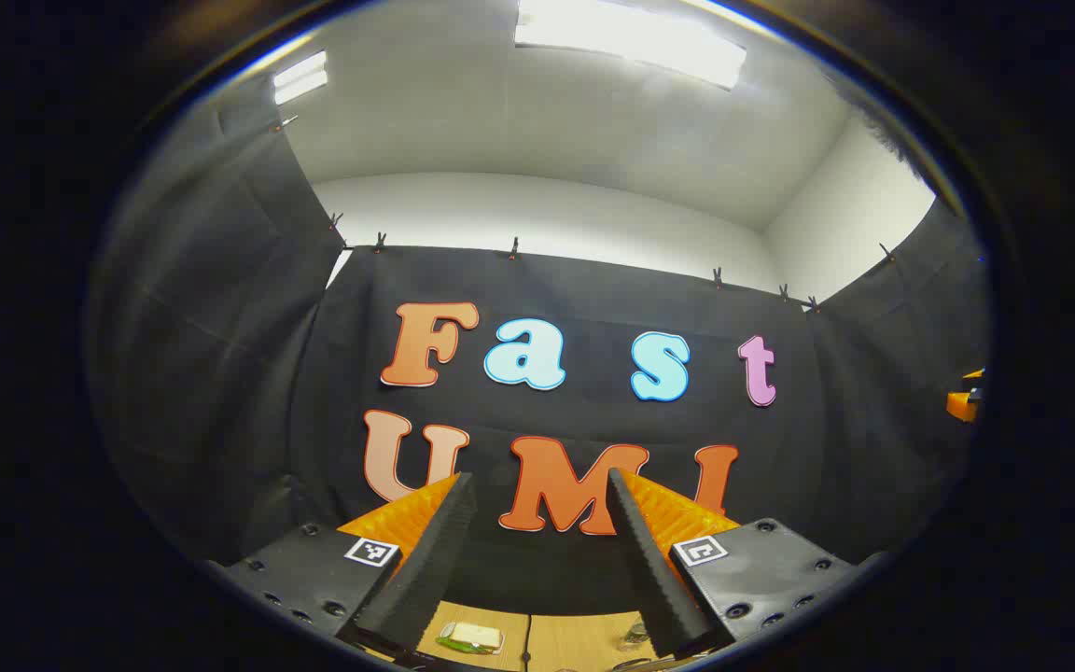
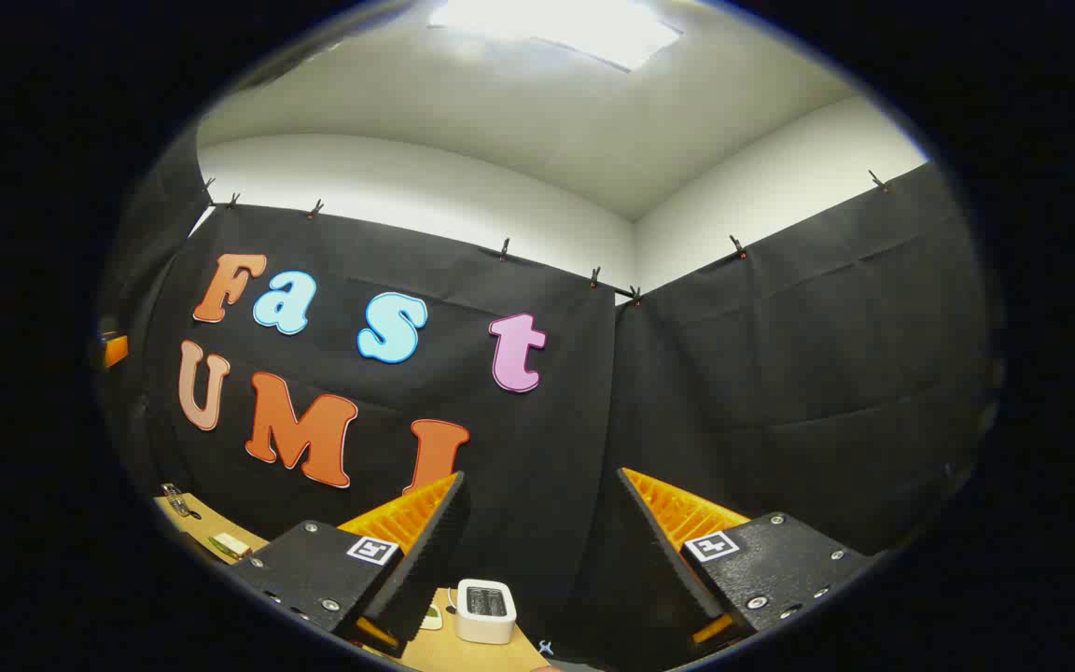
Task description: First push the handle of the pot to place it horizontally, then grasp the pot with both hands and set it on the induction cooktop.
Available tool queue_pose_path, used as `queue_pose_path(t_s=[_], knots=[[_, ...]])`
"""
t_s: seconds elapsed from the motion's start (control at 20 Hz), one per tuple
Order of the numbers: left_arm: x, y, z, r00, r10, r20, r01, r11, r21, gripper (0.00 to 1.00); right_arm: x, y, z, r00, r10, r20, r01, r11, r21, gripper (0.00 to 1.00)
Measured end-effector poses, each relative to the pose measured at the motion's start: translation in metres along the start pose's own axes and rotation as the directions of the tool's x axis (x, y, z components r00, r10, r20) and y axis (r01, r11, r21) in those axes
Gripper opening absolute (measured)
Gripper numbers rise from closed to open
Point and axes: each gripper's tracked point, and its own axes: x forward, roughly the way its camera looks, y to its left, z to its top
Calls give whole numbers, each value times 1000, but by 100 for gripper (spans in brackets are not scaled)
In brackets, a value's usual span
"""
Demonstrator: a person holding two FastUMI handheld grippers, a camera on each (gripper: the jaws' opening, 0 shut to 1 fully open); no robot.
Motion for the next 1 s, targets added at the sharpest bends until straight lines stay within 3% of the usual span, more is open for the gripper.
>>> queue_pose_path(t_s=[0.35,0.4,0.5,0.7,1.0], knots=[[4,-1,-1,999,-32,5,33,999,-19,92,-11,-28,0,999,-53,-1,53,999,-12,99],[6,-1,-2,999,-37,4,37,999,-21,92,-12,-31,0,998,-59,-3,59,998,-9,92],[8,0,-2,999,-42,6,42,999,-21,90,-14,-37,-3,998,-68,-10,68,998,-5,96],[13,-6,0,999,-38,18,38,999,-12,90,-16,-44,-4,996,-84,-10,84,996,-18,92],[11,-3,-9,1000,-25,-4,25,1000,7,90,-17,-48,-9,996,-87,-16,87,996,-9,96]])
